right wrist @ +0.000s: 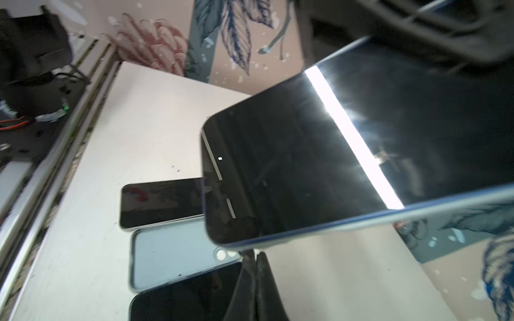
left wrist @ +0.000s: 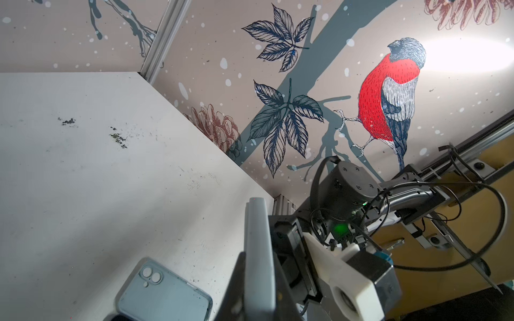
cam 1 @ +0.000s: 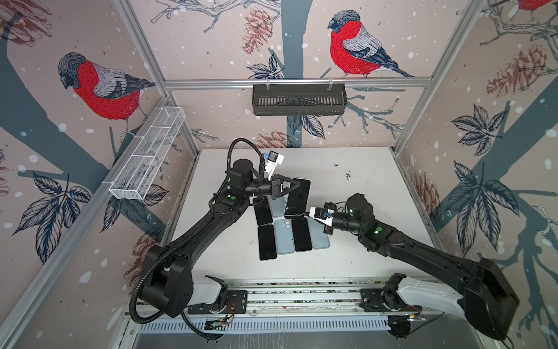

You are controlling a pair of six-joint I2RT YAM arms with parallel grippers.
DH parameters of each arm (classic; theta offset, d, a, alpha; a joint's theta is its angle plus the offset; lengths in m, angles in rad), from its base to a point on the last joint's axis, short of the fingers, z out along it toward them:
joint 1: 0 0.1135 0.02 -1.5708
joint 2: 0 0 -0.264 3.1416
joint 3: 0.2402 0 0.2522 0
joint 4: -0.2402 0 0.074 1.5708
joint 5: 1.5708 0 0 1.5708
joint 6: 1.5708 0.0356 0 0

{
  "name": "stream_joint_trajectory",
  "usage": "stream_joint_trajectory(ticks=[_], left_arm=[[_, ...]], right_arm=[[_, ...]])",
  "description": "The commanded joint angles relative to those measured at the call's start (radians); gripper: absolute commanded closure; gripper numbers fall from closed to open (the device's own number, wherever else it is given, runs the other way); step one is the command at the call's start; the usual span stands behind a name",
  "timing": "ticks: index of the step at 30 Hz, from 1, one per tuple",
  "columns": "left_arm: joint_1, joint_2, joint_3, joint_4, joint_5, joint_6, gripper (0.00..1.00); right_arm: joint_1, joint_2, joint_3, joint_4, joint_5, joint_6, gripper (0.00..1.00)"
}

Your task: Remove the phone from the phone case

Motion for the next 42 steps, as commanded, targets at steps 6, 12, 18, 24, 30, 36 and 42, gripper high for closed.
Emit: stream_joint_trajectory(ticks=[6, 12, 18, 24, 30, 36, 42], left_arm=[[0.025, -0.039, -0.077, 0.303, -0.098, -0.291, 1.0], [0.026, -0.06, -0.194, 0.637, -0.236, -0.658, 1.0], [-0.007, -0.109, -0.281, 0.654, -0.437, -0.844, 1.0], [-0.092, -0.15, -0.311, 0.63, -0.6, -0.899, 1.0], [-0.137, -0.181, -0.3, 0.596, -0.662, -0.879, 1.0], [-0.137, -0.217, -0.303, 0.55, -0.694, -0.858, 1.0], [-0.14, -0.227, -0.321, 0.557, -0.698, -0.859, 1.0]], right_arm=[[0.008, -0.076, -0.014, 0.117, 0.176, 0.298, 0.54], [-0.001, -0.207, -0.099, 0.13, 0.375, 0.811, 0.38], [-0.064, -0.281, -0.08, 0.053, 0.221, 1.264, 0.36], [-0.067, -0.277, -0.17, 0.307, 0.029, 1.527, 0.36], [-0.052, -0.265, -0.21, 0.422, -0.058, 1.603, 0.39], [-0.038, -0.289, -0.245, 0.469, -0.058, 1.637, 0.42], [-0.018, -0.241, -0.258, 0.56, -0.068, 1.673, 0.43]])
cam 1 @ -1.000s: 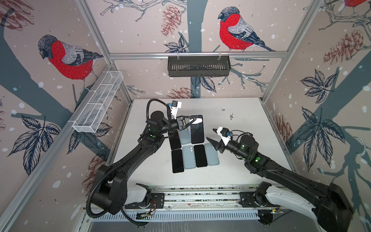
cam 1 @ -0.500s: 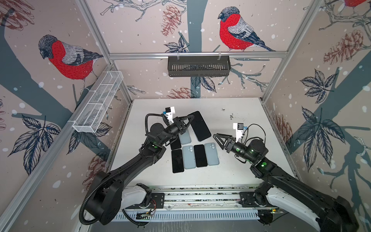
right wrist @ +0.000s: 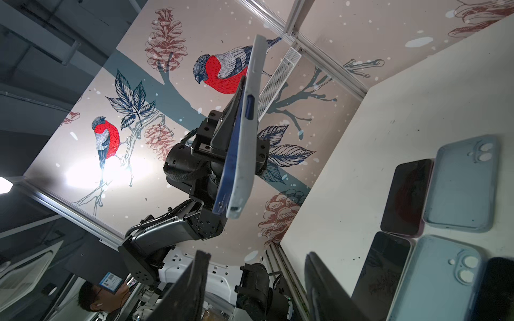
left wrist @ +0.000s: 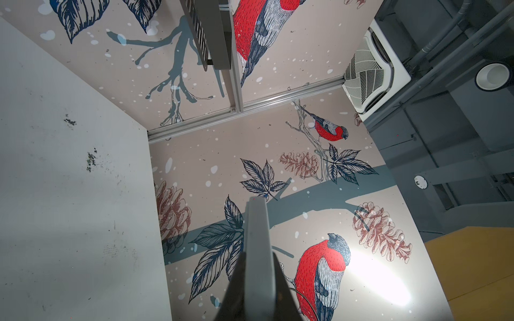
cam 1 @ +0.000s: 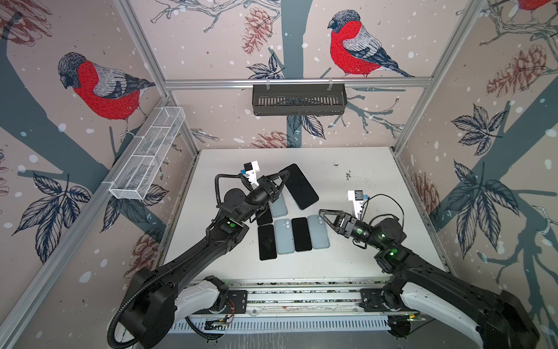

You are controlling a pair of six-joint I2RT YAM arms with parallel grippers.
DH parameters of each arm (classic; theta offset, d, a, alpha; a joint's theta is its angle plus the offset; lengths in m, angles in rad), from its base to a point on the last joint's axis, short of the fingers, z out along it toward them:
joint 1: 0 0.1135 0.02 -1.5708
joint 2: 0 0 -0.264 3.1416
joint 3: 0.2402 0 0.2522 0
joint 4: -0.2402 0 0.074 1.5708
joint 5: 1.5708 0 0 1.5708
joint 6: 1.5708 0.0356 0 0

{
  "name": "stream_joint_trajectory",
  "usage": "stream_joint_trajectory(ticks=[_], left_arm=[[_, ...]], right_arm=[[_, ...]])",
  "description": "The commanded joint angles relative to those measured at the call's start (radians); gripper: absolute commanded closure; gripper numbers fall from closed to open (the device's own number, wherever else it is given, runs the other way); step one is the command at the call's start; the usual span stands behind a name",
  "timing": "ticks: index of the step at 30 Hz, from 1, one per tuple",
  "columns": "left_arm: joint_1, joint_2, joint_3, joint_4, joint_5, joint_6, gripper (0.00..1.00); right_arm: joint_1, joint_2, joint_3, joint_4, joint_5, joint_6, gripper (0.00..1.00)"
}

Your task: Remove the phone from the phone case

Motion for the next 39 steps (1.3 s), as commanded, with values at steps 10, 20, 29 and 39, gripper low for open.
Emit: stream_joint_trajectory(ticks=[10, 20, 29, 39], left_arm=[[-0.001, 0.001, -0.023, 0.116, -0.002, -0.016, 1.0], [-0.009, 0.002, -0.023, 0.144, 0.013, -0.018, 1.0], [-0.02, 0.005, -0.016, 0.154, 0.028, -0.009, 1.0], [-0.037, 0.013, -0.006, 0.172, 0.045, 0.001, 1.0]], right_arm=[[0.037, 0.104, 0.028, 0.165, -0.03, 0.042, 0.45], [0.035, 0.16, 0.03, 0.214, -0.027, 0.056, 0.46], [0.021, 0.188, 0.036, 0.237, -0.029, 0.069, 0.46], [-0.007, 0.198, 0.024, 0.24, -0.029, 0.089, 0.46]])
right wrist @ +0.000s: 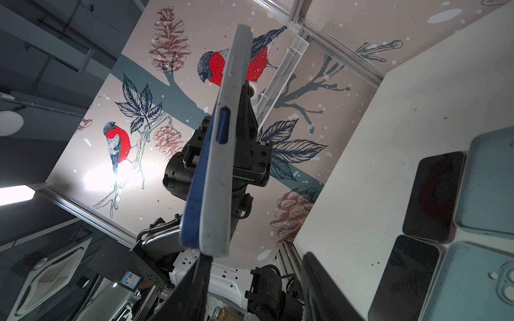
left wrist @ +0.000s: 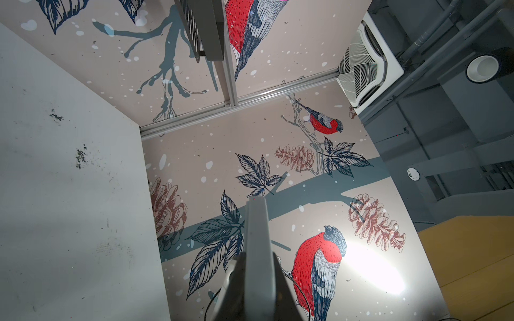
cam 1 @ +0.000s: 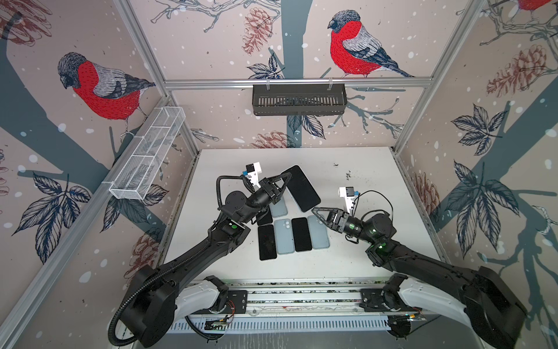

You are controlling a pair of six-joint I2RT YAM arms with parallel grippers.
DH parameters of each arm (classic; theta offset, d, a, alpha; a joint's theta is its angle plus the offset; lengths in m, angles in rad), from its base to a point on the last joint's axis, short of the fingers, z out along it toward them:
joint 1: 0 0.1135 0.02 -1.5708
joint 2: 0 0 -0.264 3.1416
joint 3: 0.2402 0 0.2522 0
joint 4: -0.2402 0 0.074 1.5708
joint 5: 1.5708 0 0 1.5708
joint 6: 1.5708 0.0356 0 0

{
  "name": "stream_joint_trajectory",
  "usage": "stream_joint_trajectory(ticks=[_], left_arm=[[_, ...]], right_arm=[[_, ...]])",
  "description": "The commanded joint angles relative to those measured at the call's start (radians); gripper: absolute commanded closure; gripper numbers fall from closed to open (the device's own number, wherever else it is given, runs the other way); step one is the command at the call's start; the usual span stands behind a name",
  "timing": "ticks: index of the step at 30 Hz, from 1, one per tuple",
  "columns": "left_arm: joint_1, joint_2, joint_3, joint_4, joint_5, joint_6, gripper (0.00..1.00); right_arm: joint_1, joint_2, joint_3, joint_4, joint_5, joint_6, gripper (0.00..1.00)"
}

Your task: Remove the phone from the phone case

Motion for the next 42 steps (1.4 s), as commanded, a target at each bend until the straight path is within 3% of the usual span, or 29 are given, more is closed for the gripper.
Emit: stream_joint_trajectory(ticks=[1, 16, 28, 36, 38, 42], left_arm=[[-0.011, 0.003, 0.016, 0.117, 0.034, -0.002, 1.0], [-0.038, 0.031, 0.019, 0.134, 0.039, 0.017, 1.0], [-0.038, 0.049, -0.004, 0.146, 0.024, 0.031, 1.0], [-0.038, 0.065, -0.041, 0.13, -0.013, 0.036, 1.0], [-0.037, 0.073, -0.042, 0.106, -0.019, 0.043, 0.75], [-0.037, 0.095, -0.045, 0.09, -0.016, 0.059, 0.45]], right_arm=[[-0.012, 0.006, -0.004, 0.047, 0.004, 0.019, 0.46], [-0.063, 0.012, -0.024, 0.1, -0.022, 0.092, 0.59], [-0.055, -0.045, -0.041, 0.066, -0.019, 0.092, 0.84], [-0.055, -0.096, -0.045, 0.001, -0.004, 0.081, 0.92], [-0.055, -0.109, -0.05, -0.014, 0.001, 0.081, 0.94], [-0.056, -0.126, -0.052, -0.057, 0.013, 0.081, 0.96]])
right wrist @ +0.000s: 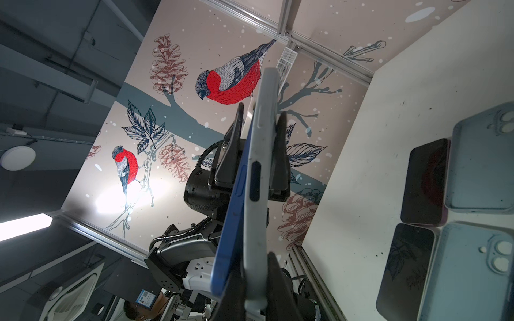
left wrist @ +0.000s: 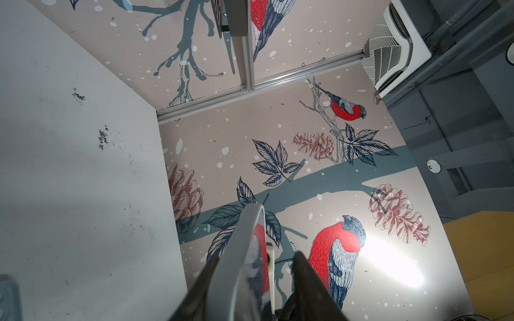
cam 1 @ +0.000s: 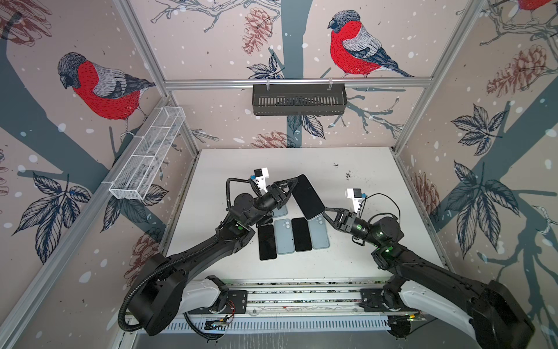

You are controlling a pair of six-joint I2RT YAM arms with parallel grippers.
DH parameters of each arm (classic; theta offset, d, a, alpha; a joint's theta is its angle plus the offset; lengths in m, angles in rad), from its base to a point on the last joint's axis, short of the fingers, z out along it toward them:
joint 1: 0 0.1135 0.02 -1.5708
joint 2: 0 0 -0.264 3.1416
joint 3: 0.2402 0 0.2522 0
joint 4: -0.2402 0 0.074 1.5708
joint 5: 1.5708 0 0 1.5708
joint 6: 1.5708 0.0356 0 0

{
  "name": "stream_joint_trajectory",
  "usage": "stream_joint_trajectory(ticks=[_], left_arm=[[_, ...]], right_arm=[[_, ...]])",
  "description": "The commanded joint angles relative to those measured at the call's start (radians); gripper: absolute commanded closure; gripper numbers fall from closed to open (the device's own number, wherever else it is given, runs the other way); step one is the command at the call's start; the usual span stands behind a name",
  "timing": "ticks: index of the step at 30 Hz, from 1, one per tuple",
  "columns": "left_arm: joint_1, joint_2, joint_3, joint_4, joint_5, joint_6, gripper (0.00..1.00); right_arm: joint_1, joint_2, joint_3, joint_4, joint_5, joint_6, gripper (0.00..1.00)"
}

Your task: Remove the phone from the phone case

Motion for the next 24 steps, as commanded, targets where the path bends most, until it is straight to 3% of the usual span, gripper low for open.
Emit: stream_joint_trajectory(ticks=[1, 4, 9, 17, 24], left_arm=[[0.002, 0.01, -0.002, 0.029, -0.018, 0.029, 0.39], [0.001, 0.008, 0.005, -0.033, -0.035, 0.081, 0.27], [0.001, -0.021, 0.038, -0.194, -0.071, 0.196, 0.18], [-0.04, -0.063, 0.096, -0.396, -0.141, 0.369, 0.15], [-0.199, -0.036, 0.25, -0.613, -0.251, 0.66, 0.14]], right_arm=[[-0.001, -0.013, -0.004, -0.001, 0.022, -0.015, 0.96], [-0.012, -0.019, -0.023, -0.001, 0.029, 0.008, 0.97], [-0.056, -0.041, -0.064, -0.026, 0.041, 0.048, 0.98], [-0.117, -0.065, -0.119, -0.025, 0.043, 0.099, 0.99], [-0.153, -0.086, -0.14, -0.045, 0.042, 0.113, 1.0]])
